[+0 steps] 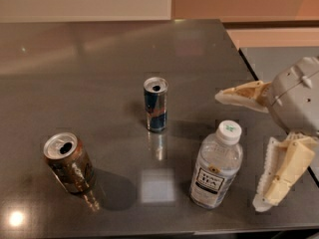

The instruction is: Move blue plastic bottle near redbull can

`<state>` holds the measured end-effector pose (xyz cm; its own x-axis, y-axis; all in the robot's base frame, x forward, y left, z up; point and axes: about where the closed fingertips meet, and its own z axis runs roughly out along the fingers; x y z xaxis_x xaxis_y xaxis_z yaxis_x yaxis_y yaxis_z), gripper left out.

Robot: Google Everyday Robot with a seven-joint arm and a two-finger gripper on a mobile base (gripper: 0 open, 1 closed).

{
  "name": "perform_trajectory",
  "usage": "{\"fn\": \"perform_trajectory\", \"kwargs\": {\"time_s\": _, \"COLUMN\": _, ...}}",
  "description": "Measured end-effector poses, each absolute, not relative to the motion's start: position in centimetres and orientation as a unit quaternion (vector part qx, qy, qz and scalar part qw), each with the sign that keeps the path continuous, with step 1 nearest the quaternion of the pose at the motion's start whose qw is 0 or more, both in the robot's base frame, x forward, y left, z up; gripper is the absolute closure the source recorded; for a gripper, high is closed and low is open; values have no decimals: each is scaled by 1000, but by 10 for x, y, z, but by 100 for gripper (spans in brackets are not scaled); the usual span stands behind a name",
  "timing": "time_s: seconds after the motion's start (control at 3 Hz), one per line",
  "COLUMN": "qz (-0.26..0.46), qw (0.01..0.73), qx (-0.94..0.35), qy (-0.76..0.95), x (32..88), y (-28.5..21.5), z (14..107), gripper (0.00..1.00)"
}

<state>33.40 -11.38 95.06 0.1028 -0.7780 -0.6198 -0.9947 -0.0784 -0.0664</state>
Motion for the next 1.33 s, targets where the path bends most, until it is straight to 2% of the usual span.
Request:
{"fn": "perform_trajectory", "kwargs": {"time_s": 0.33, "qz": 237, "qw": 246, "qx": -706, "qy": 620, "x": 328, "y": -100, "z": 942, "gripper": 0}}
{"fn": "perform_trajectory", "kwargs": {"time_s": 0.67, "qz": 251, "qw": 248, "qx": -708, "qy": 612, "x": 324, "y": -92, "z": 939, "gripper": 18}}
{"fn": "perform_trajectory", "kwargs": {"time_s": 1.33, "qz": 265, "qw": 261, "qx": -706, "qy": 603, "x": 322, "y": -83, "z": 951, "gripper": 64}}
